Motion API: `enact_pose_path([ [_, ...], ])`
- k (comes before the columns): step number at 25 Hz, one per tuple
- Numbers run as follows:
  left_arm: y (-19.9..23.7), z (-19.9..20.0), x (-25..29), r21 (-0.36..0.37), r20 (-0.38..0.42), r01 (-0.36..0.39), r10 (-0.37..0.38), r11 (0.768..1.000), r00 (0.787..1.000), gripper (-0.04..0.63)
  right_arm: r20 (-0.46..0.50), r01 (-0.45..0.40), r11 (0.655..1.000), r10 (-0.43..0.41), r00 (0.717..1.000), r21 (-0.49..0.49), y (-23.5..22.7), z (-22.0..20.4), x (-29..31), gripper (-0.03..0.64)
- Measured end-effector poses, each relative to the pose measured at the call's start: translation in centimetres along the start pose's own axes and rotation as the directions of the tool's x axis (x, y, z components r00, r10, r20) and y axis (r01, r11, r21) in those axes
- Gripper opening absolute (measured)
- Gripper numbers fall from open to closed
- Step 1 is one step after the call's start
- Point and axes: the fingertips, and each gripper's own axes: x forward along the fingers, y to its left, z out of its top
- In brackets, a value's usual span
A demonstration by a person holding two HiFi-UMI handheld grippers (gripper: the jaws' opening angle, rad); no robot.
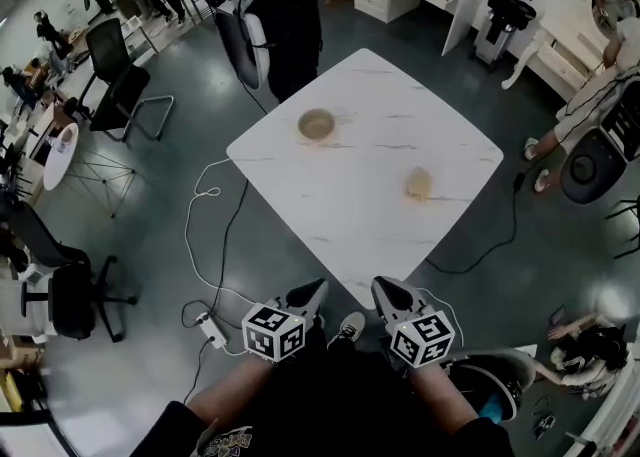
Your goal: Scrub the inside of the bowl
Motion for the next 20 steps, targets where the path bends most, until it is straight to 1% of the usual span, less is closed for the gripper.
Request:
enact_pose_path([
  [7,0.3,1.1,-1.1,0.019,0.019,-0.021,0.021,1.0,1.0,0.006,0.009,-0.011,1.0,0.012,1.0,-0.015,0.8,0.9,0.1,0.021],
  [12,1.6,1.6,-1.3,0.034,0.028,-0.032,0.031,0.999,0.999,0.006,0.027,0.0,1.0,0.001,1.0,-0.02,0.4,1.1,0.8,0.021],
  [16,3.1,1.7,-1.3,0.036,0.018,-0.028,0.028,0.999,0.999,0.006,0.036,0.028,1.0,-0.027,0.999,-0.01,0.1,1.1,1.5,0.021],
  [20,5.0,2.9,-0.6,0.04,0.006,-0.001,0.001,0.999,1.0,0.006,0.04,0.076,0.997,-0.076,0.996,0.003,-0.2,1.4,2.4,0.021],
])
